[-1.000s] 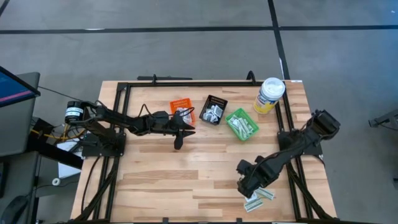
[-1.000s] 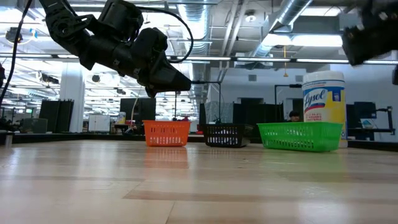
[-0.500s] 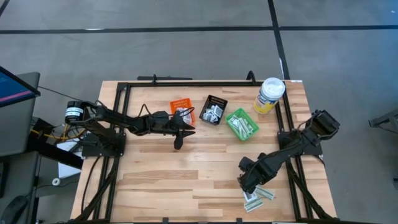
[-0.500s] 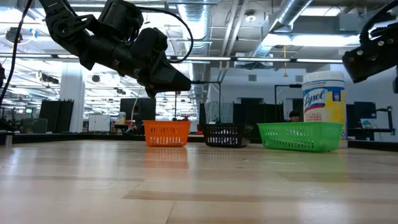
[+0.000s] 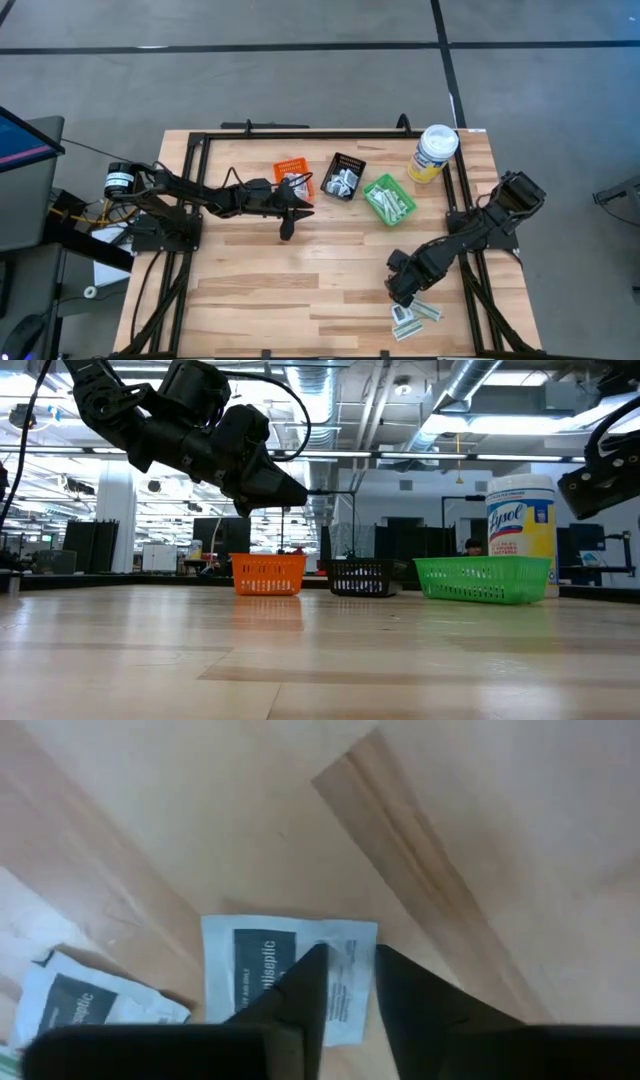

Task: Pick & Place First Aid Supplies
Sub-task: Put the black towelette pack into the black basket

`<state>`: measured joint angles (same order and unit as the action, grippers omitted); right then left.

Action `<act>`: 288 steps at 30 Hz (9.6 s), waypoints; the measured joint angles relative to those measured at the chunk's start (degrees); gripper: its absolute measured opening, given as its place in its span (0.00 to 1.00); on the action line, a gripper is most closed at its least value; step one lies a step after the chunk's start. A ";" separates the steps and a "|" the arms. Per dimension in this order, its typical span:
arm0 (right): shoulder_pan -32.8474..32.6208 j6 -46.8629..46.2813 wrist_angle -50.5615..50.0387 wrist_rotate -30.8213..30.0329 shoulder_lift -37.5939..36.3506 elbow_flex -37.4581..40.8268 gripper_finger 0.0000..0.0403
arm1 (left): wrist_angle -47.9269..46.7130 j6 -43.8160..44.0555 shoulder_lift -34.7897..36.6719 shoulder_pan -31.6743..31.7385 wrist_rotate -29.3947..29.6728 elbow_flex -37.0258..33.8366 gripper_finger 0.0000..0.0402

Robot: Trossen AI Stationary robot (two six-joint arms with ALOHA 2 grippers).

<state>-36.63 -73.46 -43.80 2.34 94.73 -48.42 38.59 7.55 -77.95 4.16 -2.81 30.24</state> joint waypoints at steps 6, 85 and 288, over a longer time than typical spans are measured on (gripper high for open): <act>-0.03 0.55 0.89 -0.55 0.04 0.02 0.03 | 0.00 0.00 0.00 0.00 0.00 0.00 0.25; 5.80 20.41 -4.03 -8.23 0.25 -5.16 0.21 | 0.04 0.87 -0.02 -1.62 -0.02 0.00 0.25; 15.48 54.54 35.59 -33.79 0.16 -7.69 0.20 | 12.49 -6.21 -20.65 -13.49 6.99 11.13 0.02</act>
<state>-21.15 -18.92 -8.21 -31.45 94.89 -56.12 51.08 1.34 -98.61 -9.32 4.19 41.36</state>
